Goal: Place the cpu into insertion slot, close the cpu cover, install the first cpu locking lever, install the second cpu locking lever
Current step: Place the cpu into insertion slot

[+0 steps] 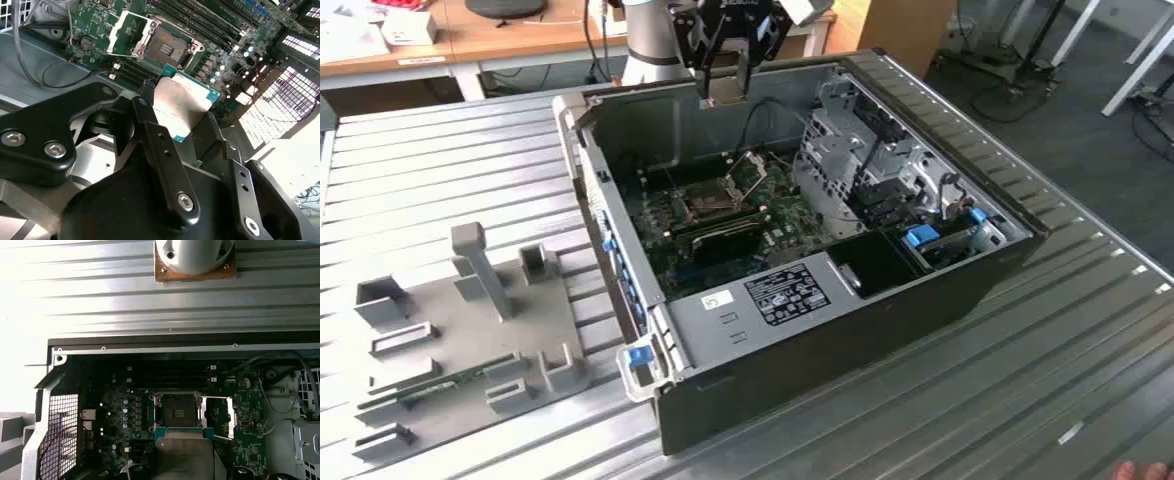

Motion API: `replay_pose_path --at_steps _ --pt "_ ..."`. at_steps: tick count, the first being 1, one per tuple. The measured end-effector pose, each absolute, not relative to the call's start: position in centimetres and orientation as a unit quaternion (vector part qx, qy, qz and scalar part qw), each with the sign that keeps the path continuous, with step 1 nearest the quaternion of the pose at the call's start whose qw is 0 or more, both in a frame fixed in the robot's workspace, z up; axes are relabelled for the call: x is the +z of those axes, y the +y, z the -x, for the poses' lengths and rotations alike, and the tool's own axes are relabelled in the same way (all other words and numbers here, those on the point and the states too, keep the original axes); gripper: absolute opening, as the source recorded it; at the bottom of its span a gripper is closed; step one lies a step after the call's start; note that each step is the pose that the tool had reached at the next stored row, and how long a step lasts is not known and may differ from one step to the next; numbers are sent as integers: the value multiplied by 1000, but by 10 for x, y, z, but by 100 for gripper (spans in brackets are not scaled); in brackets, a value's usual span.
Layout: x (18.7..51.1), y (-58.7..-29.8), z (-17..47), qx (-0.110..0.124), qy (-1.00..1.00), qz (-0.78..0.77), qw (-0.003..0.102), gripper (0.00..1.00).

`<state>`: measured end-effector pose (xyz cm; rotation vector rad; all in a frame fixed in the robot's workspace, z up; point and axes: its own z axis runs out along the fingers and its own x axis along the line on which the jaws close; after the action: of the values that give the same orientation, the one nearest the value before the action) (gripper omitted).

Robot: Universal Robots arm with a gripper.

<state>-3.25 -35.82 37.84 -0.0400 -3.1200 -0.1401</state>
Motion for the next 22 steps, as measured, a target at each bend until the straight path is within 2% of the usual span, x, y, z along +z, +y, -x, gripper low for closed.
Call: replay_pose_path --at_steps 22 --pt "371 -357 34 -45 -999 11 9 54"
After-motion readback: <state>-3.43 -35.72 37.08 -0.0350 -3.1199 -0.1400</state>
